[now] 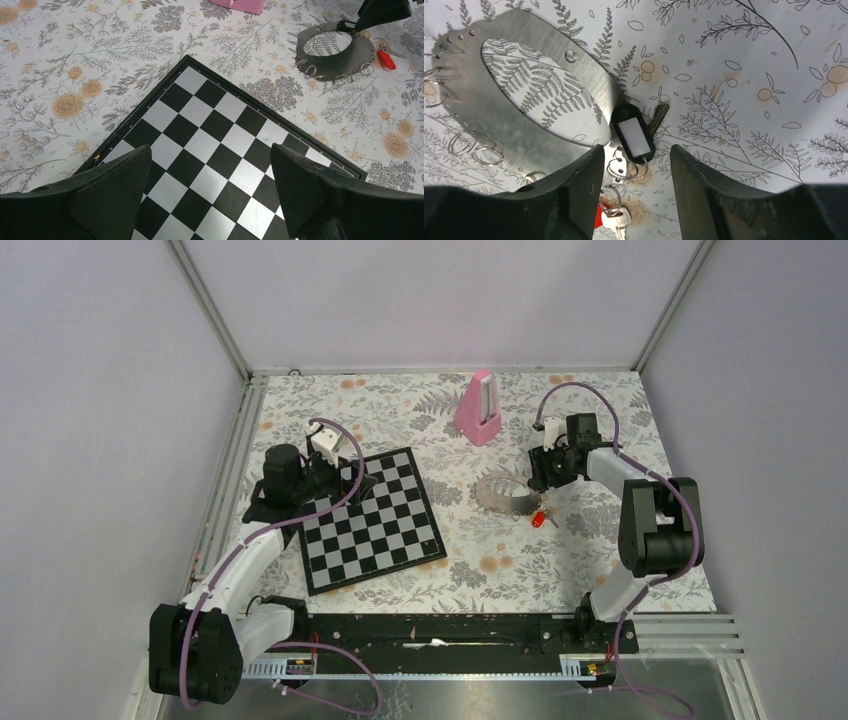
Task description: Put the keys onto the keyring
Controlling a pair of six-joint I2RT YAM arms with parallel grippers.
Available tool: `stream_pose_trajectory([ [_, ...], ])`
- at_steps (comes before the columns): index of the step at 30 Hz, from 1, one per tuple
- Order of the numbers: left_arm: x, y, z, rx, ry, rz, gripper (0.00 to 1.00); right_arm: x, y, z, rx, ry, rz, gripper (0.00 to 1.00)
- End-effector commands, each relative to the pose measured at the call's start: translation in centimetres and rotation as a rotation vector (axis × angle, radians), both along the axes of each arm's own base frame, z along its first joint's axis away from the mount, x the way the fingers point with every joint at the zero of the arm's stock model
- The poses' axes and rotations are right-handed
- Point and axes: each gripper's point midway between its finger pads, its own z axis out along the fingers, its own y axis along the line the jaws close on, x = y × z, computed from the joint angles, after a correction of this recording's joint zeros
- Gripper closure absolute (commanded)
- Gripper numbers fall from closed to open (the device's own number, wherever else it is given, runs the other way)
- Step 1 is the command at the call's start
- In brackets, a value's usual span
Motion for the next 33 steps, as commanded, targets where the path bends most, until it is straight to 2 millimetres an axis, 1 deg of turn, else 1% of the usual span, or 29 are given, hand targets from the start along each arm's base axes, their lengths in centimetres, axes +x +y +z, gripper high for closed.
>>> stream_pose_trajectory([
  [1,0.8,-0.4,2.1,-0.012,-0.064,-0.025,0.01,1.8,-0.3,0.2,-0.016,-0.03,0.006,0.42],
  [4,0.9,-0.4,1.9,-0.012,-0.057,-0.025,0.01,2.3,-0.7,-0.3,-0.038,-0.027,-0.007,0.43],
  [8,0.9,-0.4,2.0,-0.012,-0.061,-0.025,0.01,2.4,-1.1,-0.7,-0.062,-0.02,-0.015,0.46],
  [13,0.9,-0.4,1.9,-0.011,-0.058,-0.025,0.01,2.7,-2.2,-1.0,-0.119,-0.023,-0.038,0.58],
  [17,0.9,-0.4,1.9,-0.011,-0.058,-0.025,0.01,2.7,-2.7,-1.0,-0.144,-0.027,-0.051,0.63],
  [25,0.8,-0.4,1.9,-0.012,-0.057,-0.028,0.01,3.3,-5.0,-0.5,-0.258,-0.068,-0.105,0.71],
  [28,0.8,-0.4,1.9,-0.012,-0.057,-0.029,0.01,3.7,-5.4,-0.1,-0.272,-0.084,-0.134,0.71],
  [33,0.7,-0.4,1.8,-0.01,-0.054,-0.032,0.01,4.4,-6.4,0.0,-0.303,-0.094,-0.206,0.65],
])
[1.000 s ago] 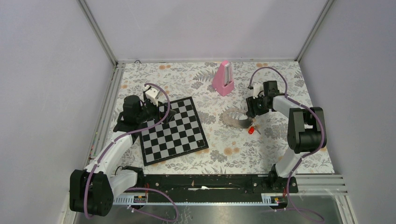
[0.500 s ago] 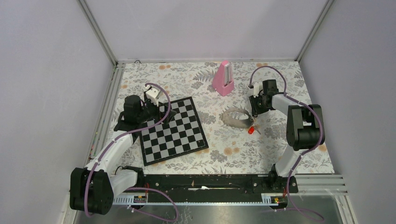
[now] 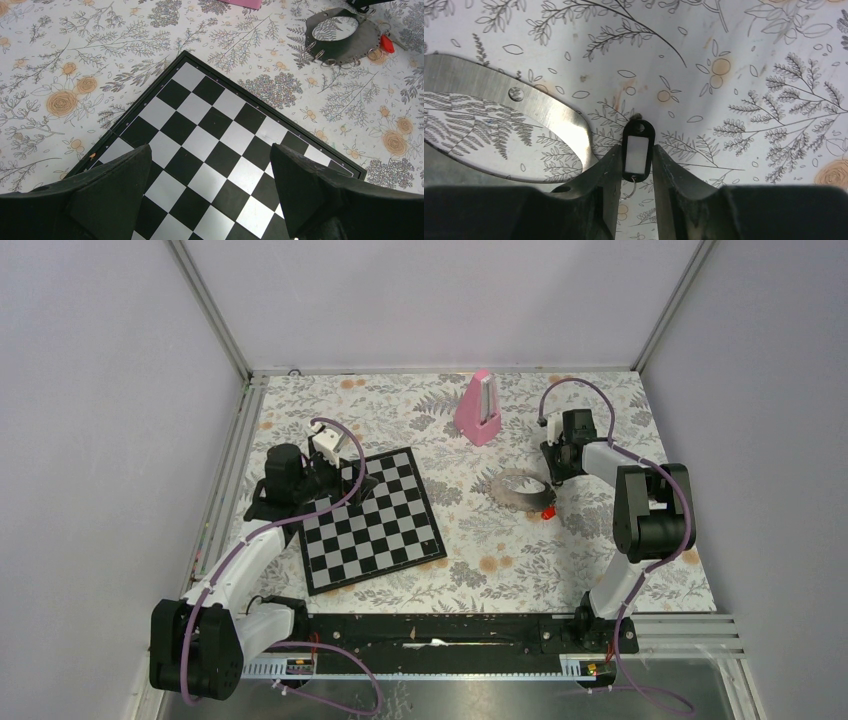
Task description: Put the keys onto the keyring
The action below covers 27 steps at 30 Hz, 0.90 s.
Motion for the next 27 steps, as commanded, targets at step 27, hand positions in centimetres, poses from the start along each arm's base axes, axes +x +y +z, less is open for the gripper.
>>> stream_pose_trajectory([
  [27,1.7,0.4,3.1,0.005,-0.082,0.03,0.01,2.0,-4.8,7.2,-0.013,-0.195,-0.179,0.31],
])
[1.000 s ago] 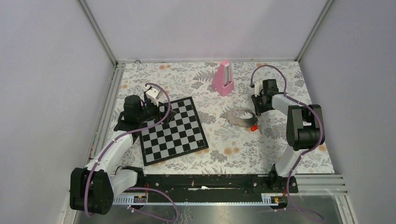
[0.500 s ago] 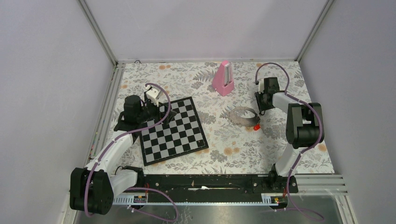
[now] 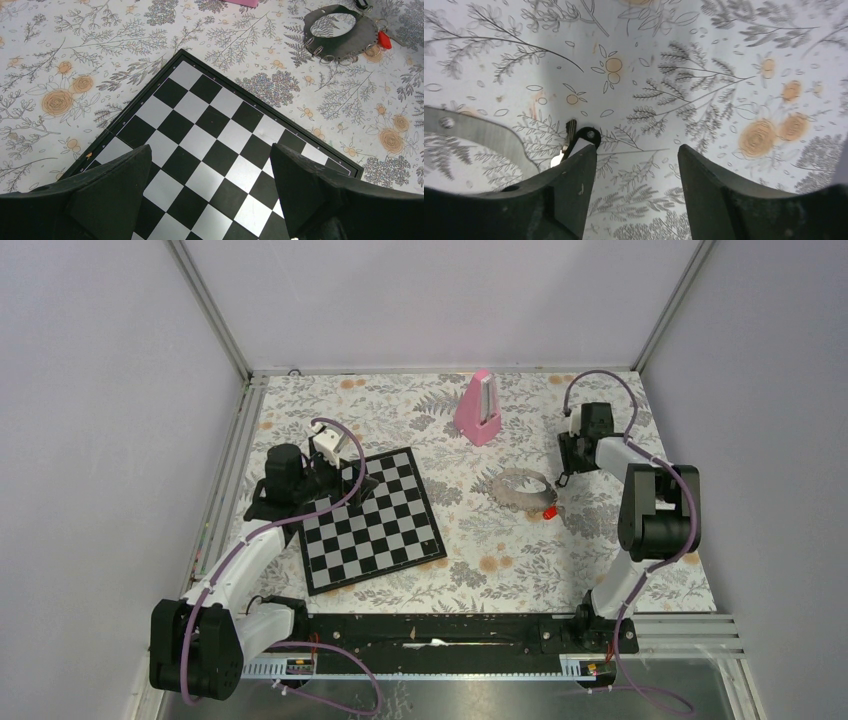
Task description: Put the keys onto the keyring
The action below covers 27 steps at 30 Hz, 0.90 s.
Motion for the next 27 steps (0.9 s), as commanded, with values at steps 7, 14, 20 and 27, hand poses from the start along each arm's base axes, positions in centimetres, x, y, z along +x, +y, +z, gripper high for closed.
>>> stream_pose_trajectory([
  [7,3.4,1.5,4.8,0.02,-0.149,0.108,0.01,-1.7,3.1,9.8,0.155,-0.245,0.07,0.02],
  [14,4.2,2.2,6.8,0.002,-0.203,0.175,0.01,-4.5,6.4,14.6,0.312,-0.364,0.143,0.0],
  [20,4.5,3.5,9.4,-0.035,-0.247,0.277,0.01,-5.8,8.1,17.8,0.395,-0.47,0.187,0.01],
  [27,4.5,5.2,11.3,-0.072,-0.283,0.395,0.01,-6.7,9.8,20.4,0.468,-0.571,0.255,0.0],
])
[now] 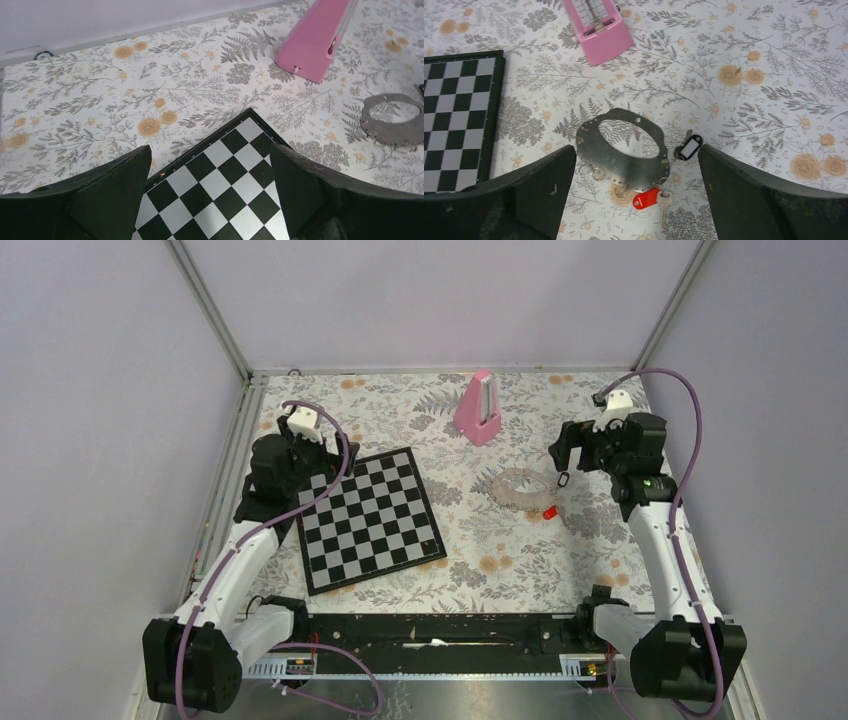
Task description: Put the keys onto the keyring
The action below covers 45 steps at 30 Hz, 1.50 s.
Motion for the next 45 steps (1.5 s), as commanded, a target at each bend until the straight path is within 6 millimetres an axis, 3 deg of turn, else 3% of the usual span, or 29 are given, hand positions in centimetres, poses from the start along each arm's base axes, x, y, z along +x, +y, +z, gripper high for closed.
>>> stream_pose_trajectory([
  [1,0.5,1.2,5.0,-0.062,-0.119,0.09,0.01,-0.7,1.5,2.7,0.052,-0.114,0.062,0.01],
  [6,-0.3,1.2,5.4,-0.088,-0.119,0.087,0.01,-1.9,1.1,4.3,-0.001,-0.188,0.057,0.0],
  [21,-2.0,3.0,6.6,-0.115,-0.177,0.145,0.01,-4.0,2.0,3.7,0.028,-0.211,0.129,0.0],
  [36,-3.0,0.8,5.4,-0.131,-0.144,0.003,0.01,-4.6,1.9,4.2,0.044,-0.244,0.139,0.0],
  [45,-3.1,0.7,5.2,-0.128,-0.127,-0.011,0.01,-4.7,1.6,4.5,0.033,-0.245,0.127,0.0],
])
